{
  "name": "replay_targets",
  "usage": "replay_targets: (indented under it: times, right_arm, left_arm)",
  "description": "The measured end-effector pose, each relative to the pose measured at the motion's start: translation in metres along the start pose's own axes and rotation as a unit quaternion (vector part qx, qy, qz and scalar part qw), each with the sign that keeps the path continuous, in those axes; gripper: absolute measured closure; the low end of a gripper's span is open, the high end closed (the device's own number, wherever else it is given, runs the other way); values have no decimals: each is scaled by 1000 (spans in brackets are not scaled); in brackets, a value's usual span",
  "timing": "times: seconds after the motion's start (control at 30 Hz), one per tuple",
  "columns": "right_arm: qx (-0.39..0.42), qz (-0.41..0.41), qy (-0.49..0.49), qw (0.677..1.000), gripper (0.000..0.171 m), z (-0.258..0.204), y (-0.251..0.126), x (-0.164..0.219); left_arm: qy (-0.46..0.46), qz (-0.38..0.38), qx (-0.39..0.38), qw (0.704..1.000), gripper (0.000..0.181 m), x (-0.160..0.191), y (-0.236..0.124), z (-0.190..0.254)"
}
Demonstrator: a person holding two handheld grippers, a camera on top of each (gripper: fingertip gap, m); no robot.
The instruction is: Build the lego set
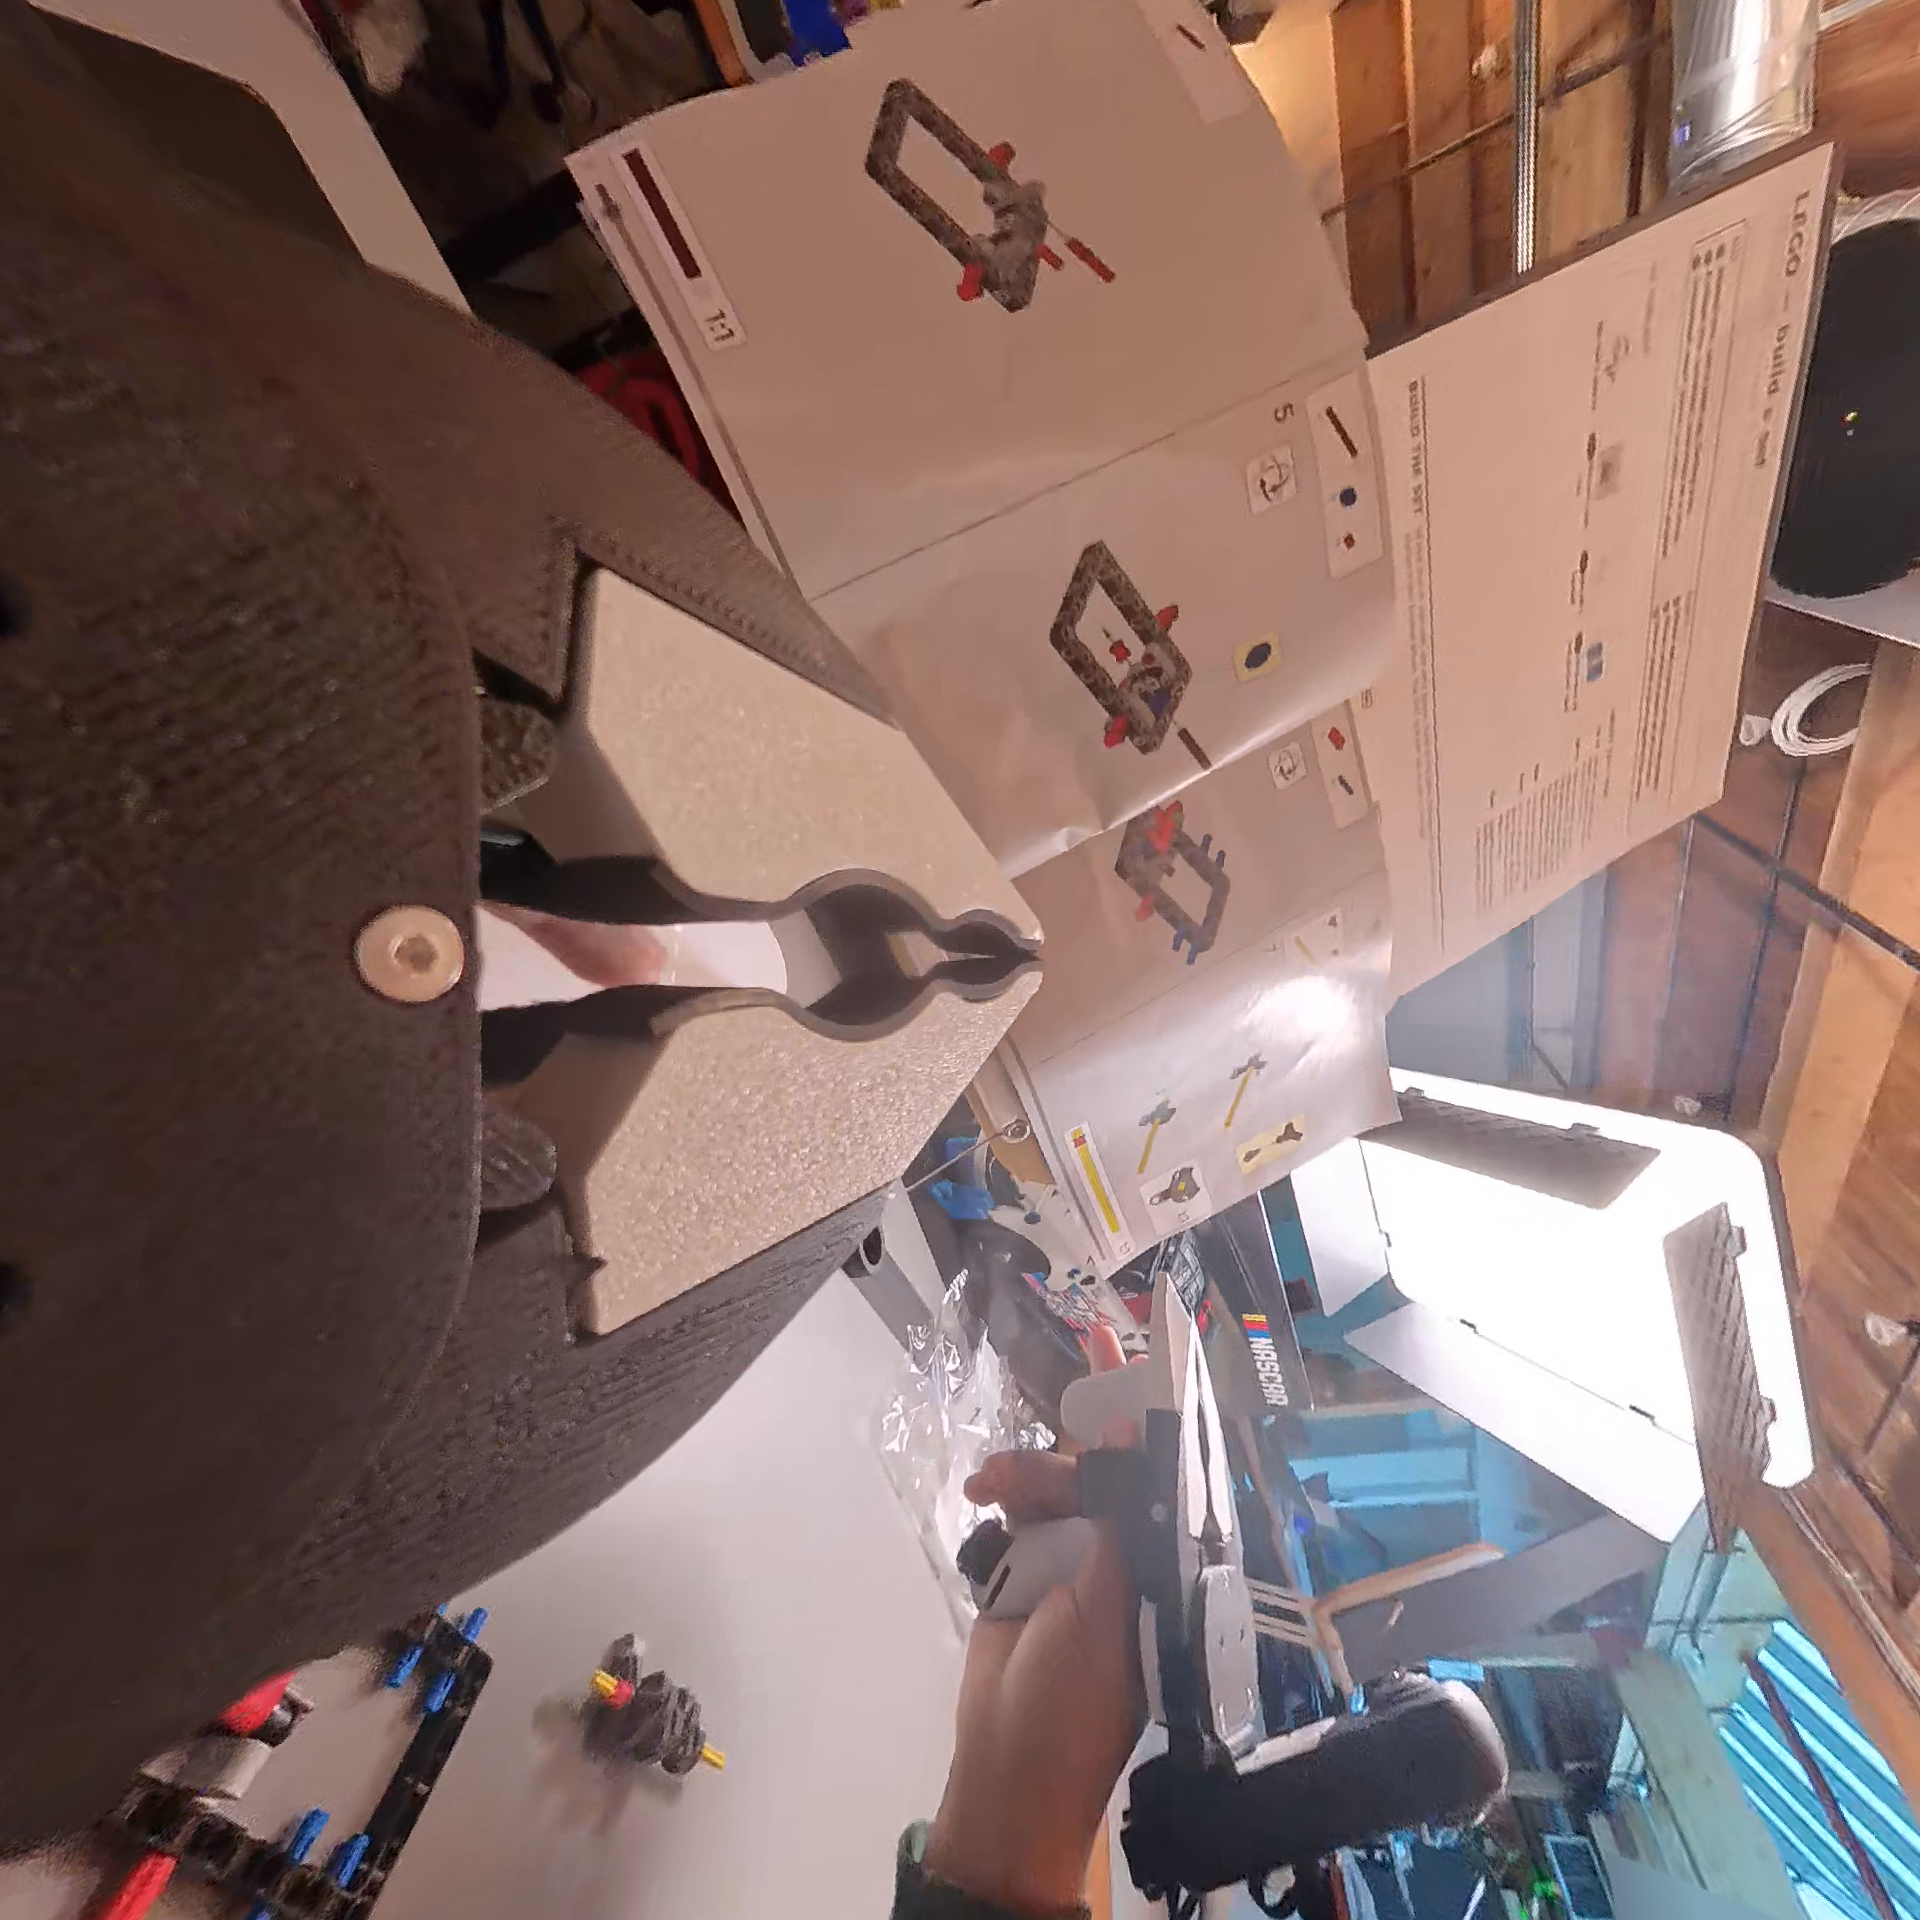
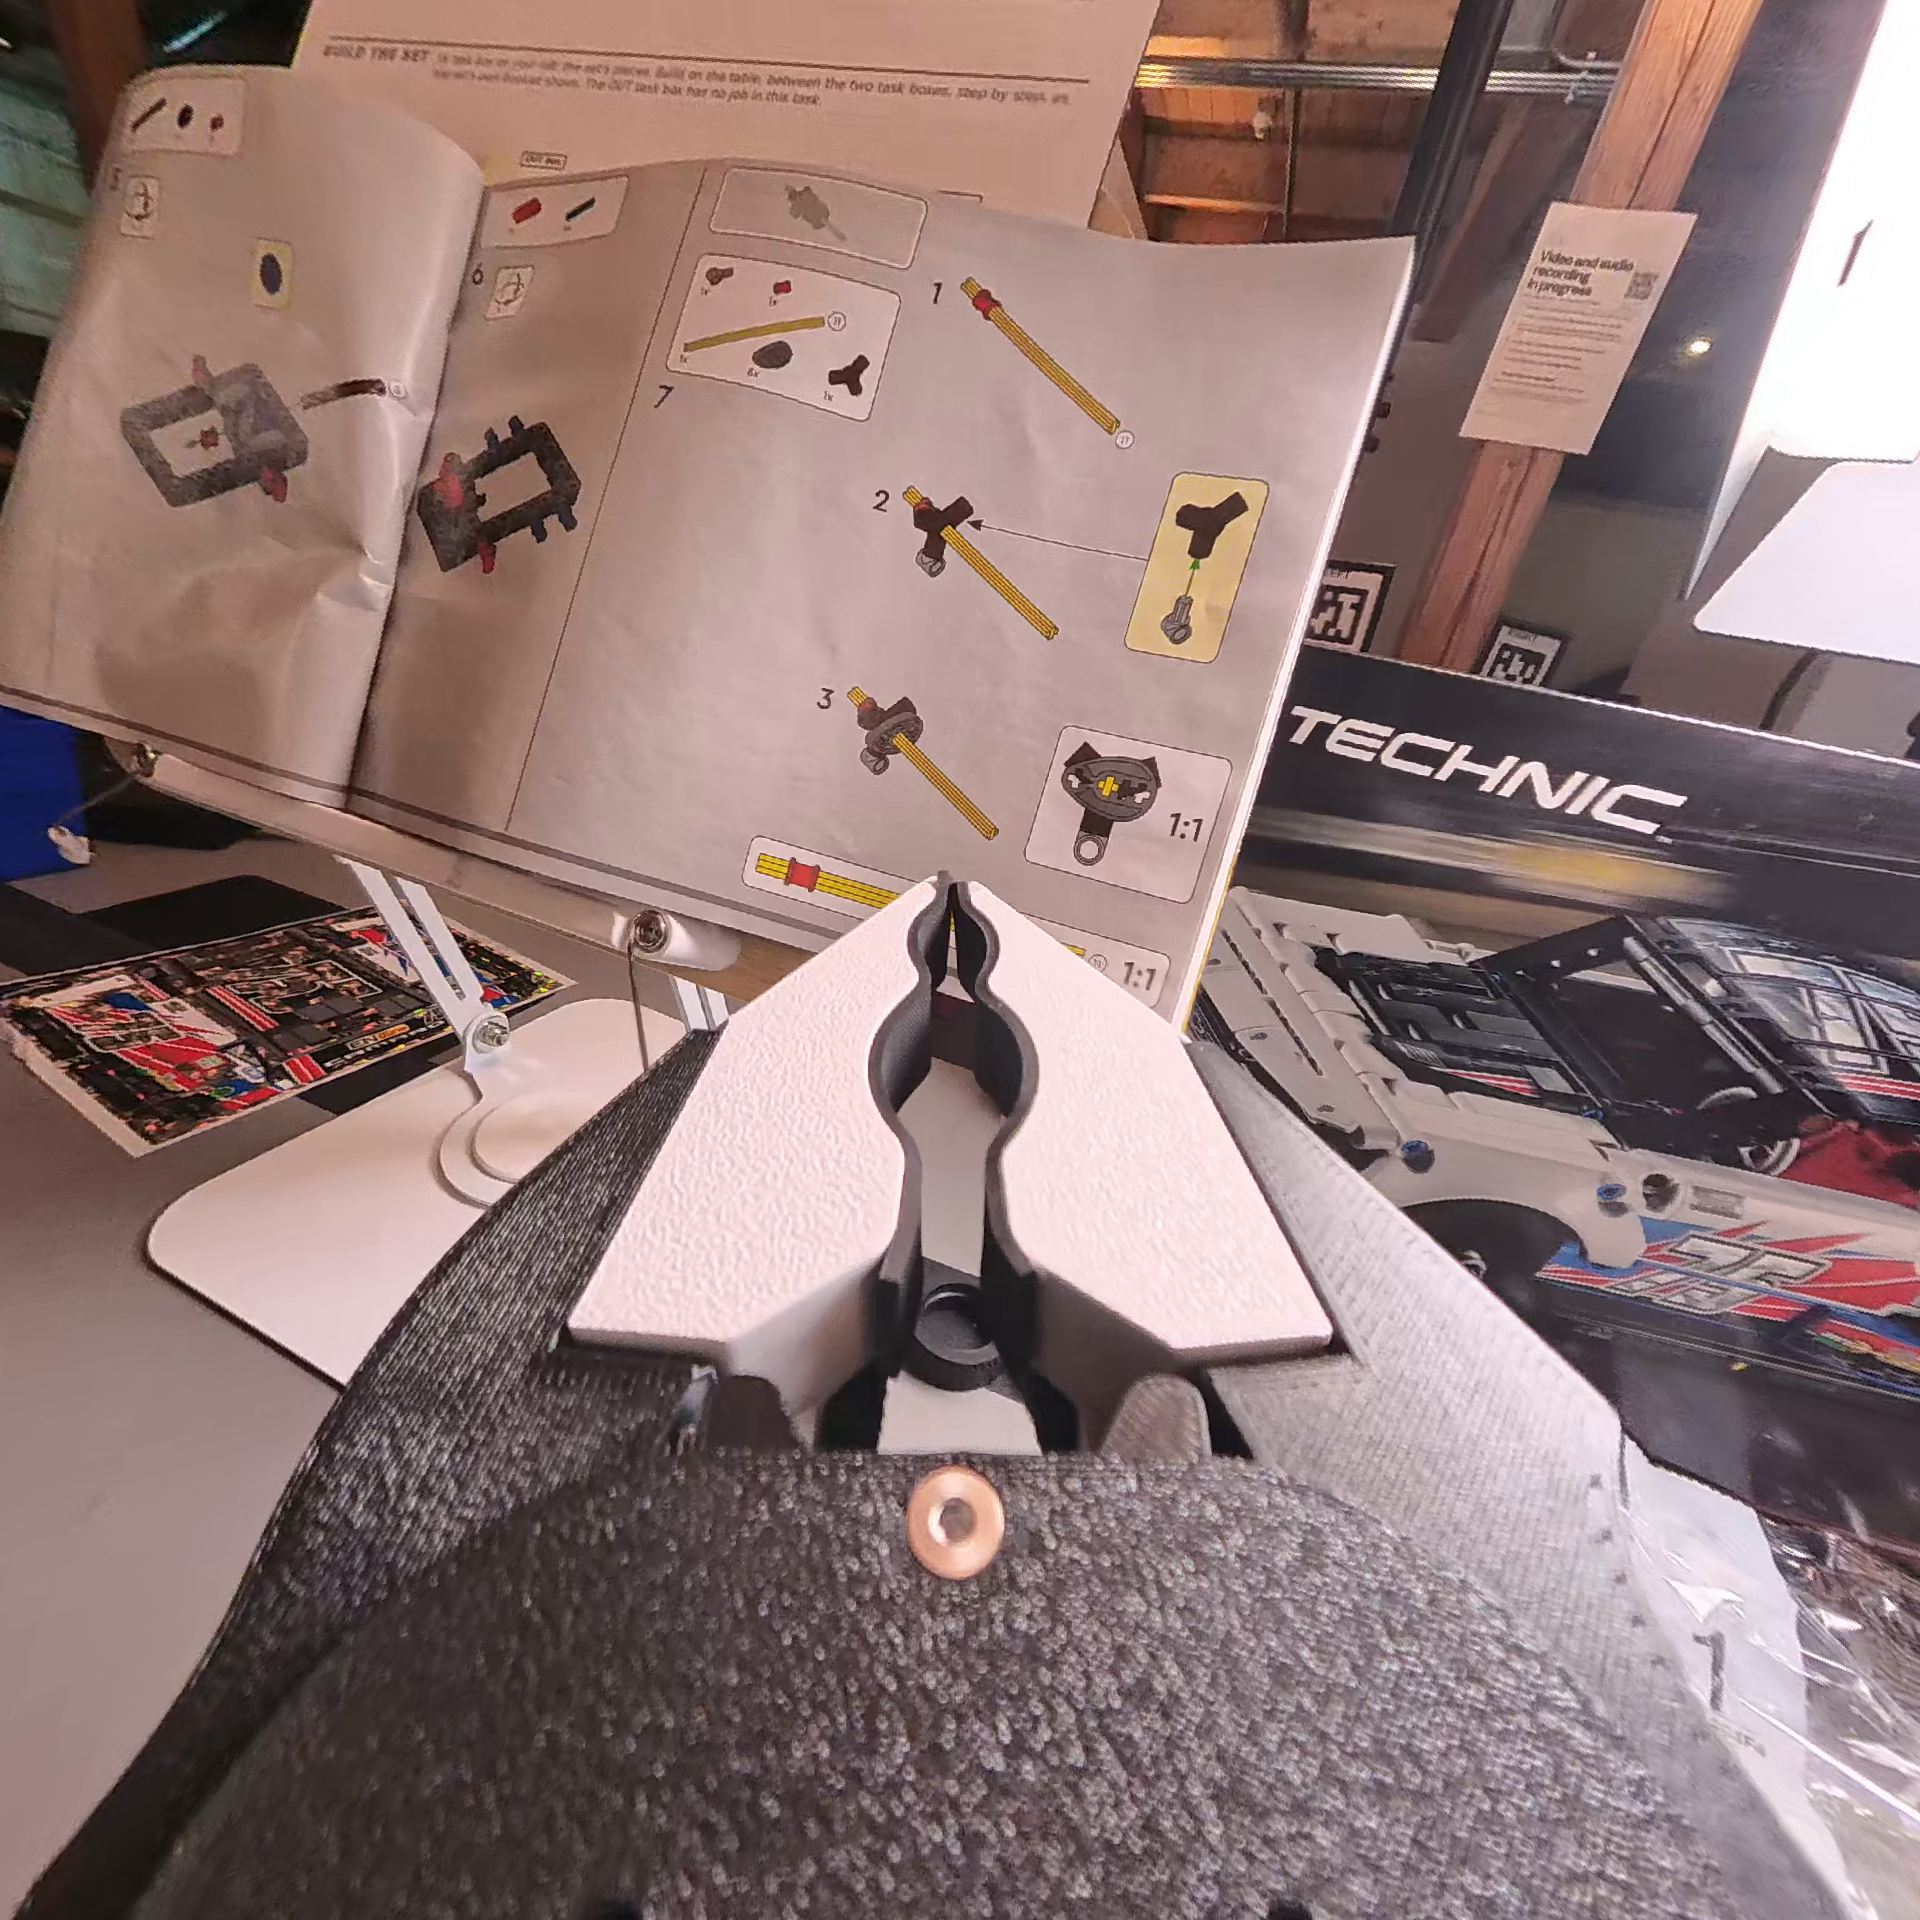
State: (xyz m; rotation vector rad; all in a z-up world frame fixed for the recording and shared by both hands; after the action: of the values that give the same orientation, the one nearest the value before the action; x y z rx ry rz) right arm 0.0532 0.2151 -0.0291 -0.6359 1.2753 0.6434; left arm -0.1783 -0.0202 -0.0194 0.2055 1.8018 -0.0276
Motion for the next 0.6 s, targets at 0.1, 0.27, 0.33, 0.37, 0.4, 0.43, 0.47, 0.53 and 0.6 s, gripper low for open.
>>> replay_targets:
  times: [0.1,0.27,0.33,0.37,0.4,0.43,0.47,0.53,0.6]
  right_arm:
    - [-2,8,6,1000,171,3,-2,-1]
    - [-28,17,10,999,171,-7,-7,-7]
    - [-35,22,0,999,171,-15,-9,-11]
    - [-40,23,-6,999,171,-20,-10,-13]
    - [-44,25,-12,999,171,-25,-11,-14]
    - [-48,26,-15,998,171,-29,-11,-15]
    - [-54,27,-17,998,171,-34,-11,-16]
    - [-64,27,-21,997,171,-42,-11,-15]
    - [-68,24,-28,997,171,-47,-10,-13]
  left_arm:
    - [-8,1,12,1000,181,2,0,1]
    - [-37,5,4,999,181,2,0,0]
    - [-51,2,-12,999,181,2,-1,-3]
    - [-53,-1,-19,998,181,2,-1,-5]
    - [-55,-6,-24,998,181,3,-1,-7]
    - [-56,-9,-29,998,181,4,-2,-9]
    - [-59,-10,-32,998,181,4,-2,-10]
    - [-67,-12,-33,997,181,6,-3,-13]
    - [-77,-11,-31,996,181,7,-3,-14]
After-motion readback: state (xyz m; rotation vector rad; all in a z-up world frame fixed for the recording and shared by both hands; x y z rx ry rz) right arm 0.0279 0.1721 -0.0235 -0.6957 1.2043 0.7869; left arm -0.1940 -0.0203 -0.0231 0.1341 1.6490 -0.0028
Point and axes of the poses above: each gripper's, where its closed fingertips meet, y out along the fingers, x out of its underside, z = x × y across the jaws, the point moved 6 cm from there along -y, back along the fingers, and after that the axes turned 12 degrees about -z, right-handed, at the moved point
